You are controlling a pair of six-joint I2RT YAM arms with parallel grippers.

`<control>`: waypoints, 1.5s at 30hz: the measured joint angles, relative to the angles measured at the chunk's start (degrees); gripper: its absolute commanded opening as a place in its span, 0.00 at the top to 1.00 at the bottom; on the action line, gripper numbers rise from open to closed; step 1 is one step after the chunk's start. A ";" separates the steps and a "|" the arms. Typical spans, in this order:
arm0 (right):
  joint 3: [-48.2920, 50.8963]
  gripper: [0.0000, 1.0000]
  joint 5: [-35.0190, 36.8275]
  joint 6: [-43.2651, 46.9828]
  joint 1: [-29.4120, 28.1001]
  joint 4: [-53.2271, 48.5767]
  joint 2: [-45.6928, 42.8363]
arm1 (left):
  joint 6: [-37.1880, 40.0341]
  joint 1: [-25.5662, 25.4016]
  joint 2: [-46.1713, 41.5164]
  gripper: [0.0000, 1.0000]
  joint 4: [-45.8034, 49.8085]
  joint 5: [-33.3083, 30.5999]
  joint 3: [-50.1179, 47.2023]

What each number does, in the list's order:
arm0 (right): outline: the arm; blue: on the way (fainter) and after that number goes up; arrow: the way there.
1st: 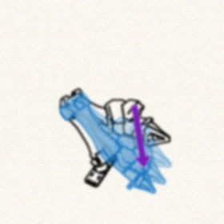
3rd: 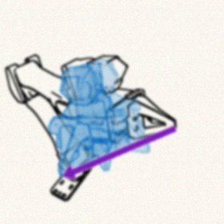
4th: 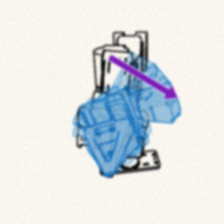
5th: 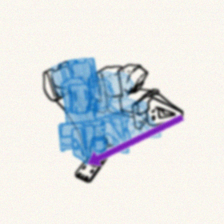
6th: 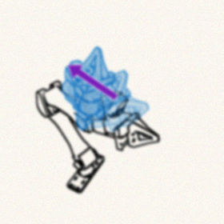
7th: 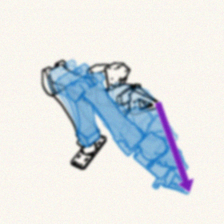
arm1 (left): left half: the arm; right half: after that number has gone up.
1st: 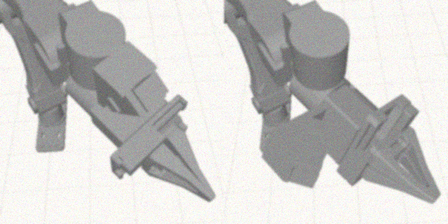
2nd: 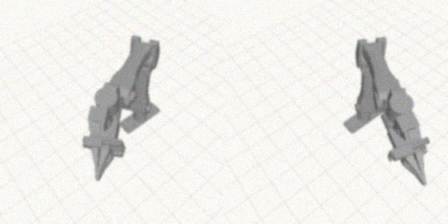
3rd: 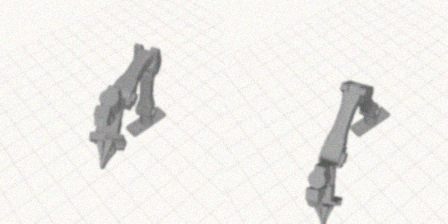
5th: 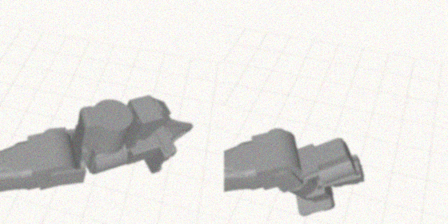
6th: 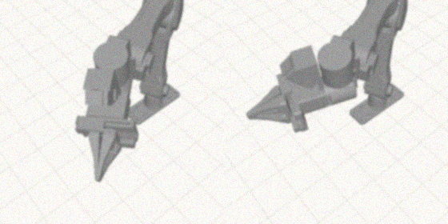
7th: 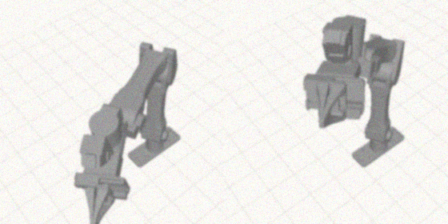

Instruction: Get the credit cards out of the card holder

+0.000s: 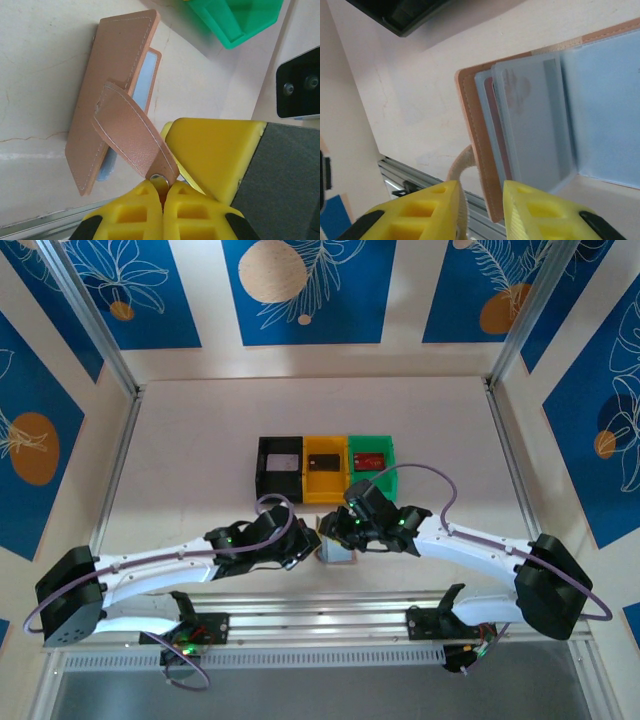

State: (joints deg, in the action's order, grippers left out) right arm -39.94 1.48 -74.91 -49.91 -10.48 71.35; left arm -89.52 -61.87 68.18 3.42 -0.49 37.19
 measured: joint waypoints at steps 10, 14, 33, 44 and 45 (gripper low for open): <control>0.00 0.77 0.15 -6.21 -0.37 2.82 0.11 | -0.04 -0.31 0.22 1.00 -1.27 0.02 0.00; 0.00 0.77 0.55 -8.55 -0.61 2.84 0.15 | -0.04 -0.31 0.22 1.00 -1.29 0.02 0.00; 3.34 0.74 1.31 -4.68 5.07 -4.50 -1.49 | -1.05 -0.50 -0.63 1.00 -3.04 -0.63 -8.87; 3.34 0.58 0.02 2.16 6.21 -5.38 1.33 | 1.57 4.15 -0.52 1.00 -3.06 0.79 -11.72; 3.34 0.57 -0.15 2.73 6.34 -5.25 1.84 | 2.29 4.96 -0.33 1.00 -3.08 1.22 -11.69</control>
State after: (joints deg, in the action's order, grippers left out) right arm -36.60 1.32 -72.18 -43.57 -15.73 73.19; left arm -87.22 -56.90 67.85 0.34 0.73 25.50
